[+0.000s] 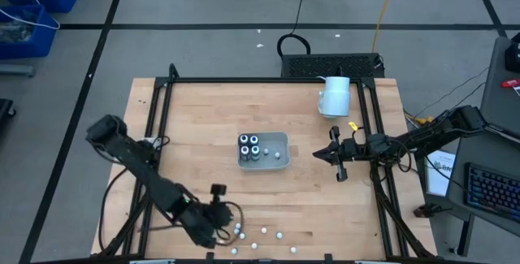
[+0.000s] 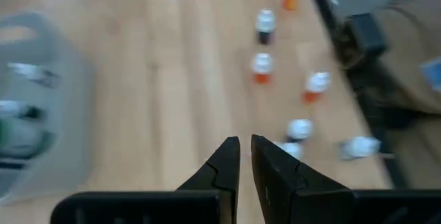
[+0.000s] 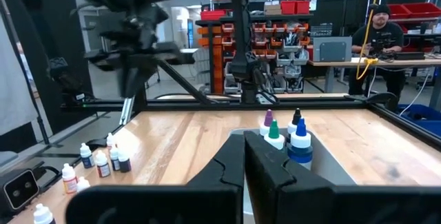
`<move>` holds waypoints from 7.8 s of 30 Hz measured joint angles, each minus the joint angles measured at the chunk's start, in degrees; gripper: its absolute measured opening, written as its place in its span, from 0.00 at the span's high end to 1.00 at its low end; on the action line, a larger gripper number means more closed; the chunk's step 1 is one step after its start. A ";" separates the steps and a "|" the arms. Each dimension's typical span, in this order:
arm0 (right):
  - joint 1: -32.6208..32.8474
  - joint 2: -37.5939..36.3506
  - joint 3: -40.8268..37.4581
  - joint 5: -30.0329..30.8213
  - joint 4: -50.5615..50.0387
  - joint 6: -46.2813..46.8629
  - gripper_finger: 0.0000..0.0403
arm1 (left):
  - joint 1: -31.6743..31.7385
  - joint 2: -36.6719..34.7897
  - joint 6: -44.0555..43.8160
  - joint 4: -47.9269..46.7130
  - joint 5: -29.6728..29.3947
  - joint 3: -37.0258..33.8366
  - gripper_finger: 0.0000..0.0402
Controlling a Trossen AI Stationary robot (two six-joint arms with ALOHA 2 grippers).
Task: Pick & Place food coloring
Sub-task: Put the small yellow food coloring bottle into the white bin
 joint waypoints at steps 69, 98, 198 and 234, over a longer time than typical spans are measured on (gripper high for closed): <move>0.00 -0.02 0.00 -0.04 -0.28 1.93 1.00 | -3.04 17.53 -12.75 2.91 21.20 2.81 0.46; 0.00 -0.02 0.00 -0.04 -0.64 2.08 1.00 | -0.78 17.48 -11.84 -3.02 27.08 4.93 0.84; -0.02 0.09 0.02 4.50 -4.12 -2.57 1.00 | 40.15 25.79 22.63 -27.49 10.08 34.81 0.92; -0.01 0.10 0.01 7.69 -6.56 -1.20 1.00 | 28.46 -59.73 17.68 21.57 -1.33 -44.02 0.99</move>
